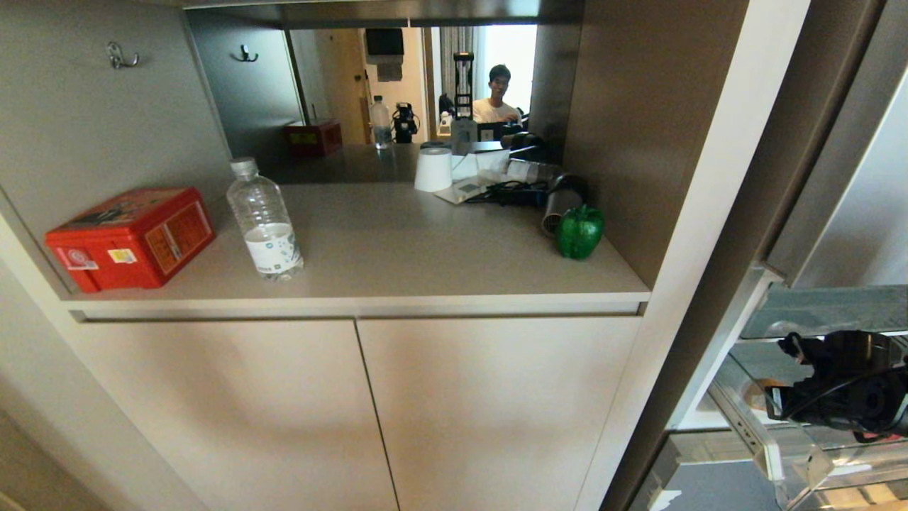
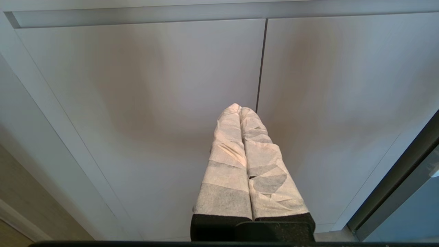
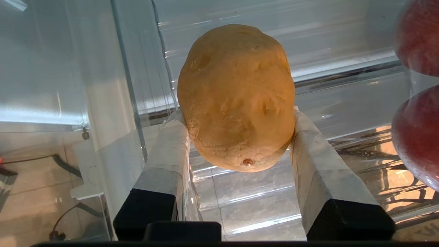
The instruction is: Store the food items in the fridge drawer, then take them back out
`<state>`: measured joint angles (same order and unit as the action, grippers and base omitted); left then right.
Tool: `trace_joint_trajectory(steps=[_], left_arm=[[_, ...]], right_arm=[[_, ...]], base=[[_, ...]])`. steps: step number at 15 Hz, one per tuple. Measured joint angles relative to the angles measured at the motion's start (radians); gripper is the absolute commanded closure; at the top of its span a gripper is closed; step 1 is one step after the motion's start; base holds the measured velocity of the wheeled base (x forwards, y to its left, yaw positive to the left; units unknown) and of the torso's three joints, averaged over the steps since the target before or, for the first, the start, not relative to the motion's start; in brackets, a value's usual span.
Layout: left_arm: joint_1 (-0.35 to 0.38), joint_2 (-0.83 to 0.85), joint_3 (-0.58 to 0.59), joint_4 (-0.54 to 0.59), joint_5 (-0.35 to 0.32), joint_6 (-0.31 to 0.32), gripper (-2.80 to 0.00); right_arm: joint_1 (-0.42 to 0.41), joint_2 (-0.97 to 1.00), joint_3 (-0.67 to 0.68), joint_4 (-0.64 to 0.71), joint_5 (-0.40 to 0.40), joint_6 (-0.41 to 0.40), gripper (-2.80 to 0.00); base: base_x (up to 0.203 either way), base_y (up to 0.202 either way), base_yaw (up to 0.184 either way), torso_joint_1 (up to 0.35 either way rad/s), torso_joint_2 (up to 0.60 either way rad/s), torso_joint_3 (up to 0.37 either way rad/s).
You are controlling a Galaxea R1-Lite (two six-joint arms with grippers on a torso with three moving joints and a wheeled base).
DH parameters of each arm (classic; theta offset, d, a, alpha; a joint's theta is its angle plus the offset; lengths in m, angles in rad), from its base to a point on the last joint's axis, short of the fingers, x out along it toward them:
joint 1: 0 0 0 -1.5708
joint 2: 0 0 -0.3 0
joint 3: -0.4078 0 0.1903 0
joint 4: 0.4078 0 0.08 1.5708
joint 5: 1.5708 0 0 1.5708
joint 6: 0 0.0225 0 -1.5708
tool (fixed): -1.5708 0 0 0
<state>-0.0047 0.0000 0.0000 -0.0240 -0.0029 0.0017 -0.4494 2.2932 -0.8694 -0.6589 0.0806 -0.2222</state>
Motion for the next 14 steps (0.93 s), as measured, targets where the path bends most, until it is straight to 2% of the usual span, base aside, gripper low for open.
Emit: trace_joint_trajectory(steps=[1, 9, 14], left_arm=[[0.000, 0.000, 0.000, 0.000, 0.000, 0.000, 0.00], [0.000, 0.000, 0.000, 0.000, 0.000, 0.000, 0.00], [0.000, 0.000, 0.000, 0.000, 0.000, 0.000, 0.00]], right_arm=[[0.000, 0.001, 0.001, 0.000, 0.000, 0.000, -2.80], [-0.002, -0.006, 0.017, 0.000, -0.002, 0.001, -2.80], [-0.002, -0.011, 0.016, 0.006, -0.041, -0.006, -2.80]], base=[[0.000, 0.000, 0.000, 0.000, 0.00, 0.000], [0.000, 0.000, 0.000, 0.000, 0.00, 0.000], [0.000, 0.000, 0.000, 0.000, 0.00, 0.000]])
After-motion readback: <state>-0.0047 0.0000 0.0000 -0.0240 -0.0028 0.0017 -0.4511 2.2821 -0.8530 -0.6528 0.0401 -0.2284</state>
